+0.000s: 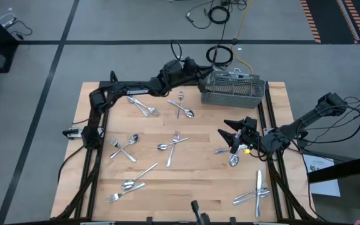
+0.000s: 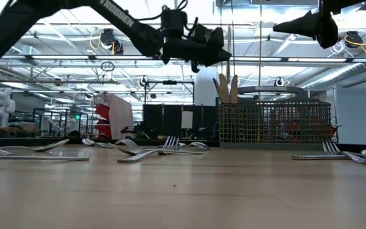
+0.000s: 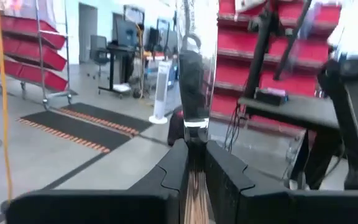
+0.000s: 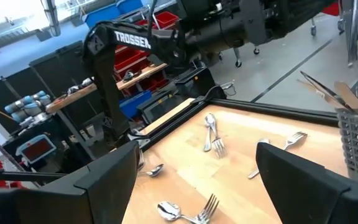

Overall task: Sort silverware
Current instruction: Put the silver knife into the silverware basket

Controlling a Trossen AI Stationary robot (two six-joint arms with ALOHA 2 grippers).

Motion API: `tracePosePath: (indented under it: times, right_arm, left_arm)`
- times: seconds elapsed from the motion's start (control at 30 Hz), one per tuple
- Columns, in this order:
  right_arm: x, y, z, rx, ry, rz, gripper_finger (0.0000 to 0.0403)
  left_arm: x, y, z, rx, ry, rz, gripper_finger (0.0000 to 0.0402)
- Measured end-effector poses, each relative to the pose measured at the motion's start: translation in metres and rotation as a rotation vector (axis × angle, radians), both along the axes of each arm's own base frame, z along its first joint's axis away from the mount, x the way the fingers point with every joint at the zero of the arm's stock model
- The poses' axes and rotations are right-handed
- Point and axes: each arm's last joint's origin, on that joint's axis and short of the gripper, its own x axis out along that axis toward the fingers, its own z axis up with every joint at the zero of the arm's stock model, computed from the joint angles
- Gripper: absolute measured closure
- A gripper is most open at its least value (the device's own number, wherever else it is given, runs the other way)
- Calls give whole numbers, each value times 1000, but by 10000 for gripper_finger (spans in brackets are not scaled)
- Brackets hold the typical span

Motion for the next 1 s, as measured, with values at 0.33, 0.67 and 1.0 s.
tracePosePath:
  times: [0.33,0.67,1.0]
  right_arm:
    - [0,1,0,46,-23,21,89]
    - [0,1,0,52,-25,20,89]
    - [0,1,0,51,-24,19,89]
  left_arm:
    - [10,21,-51,-65,-5,-32,352]
    - [17,11,-58,-71,19,-44,320]
    - [16,13,-56,-76,8,11,237]
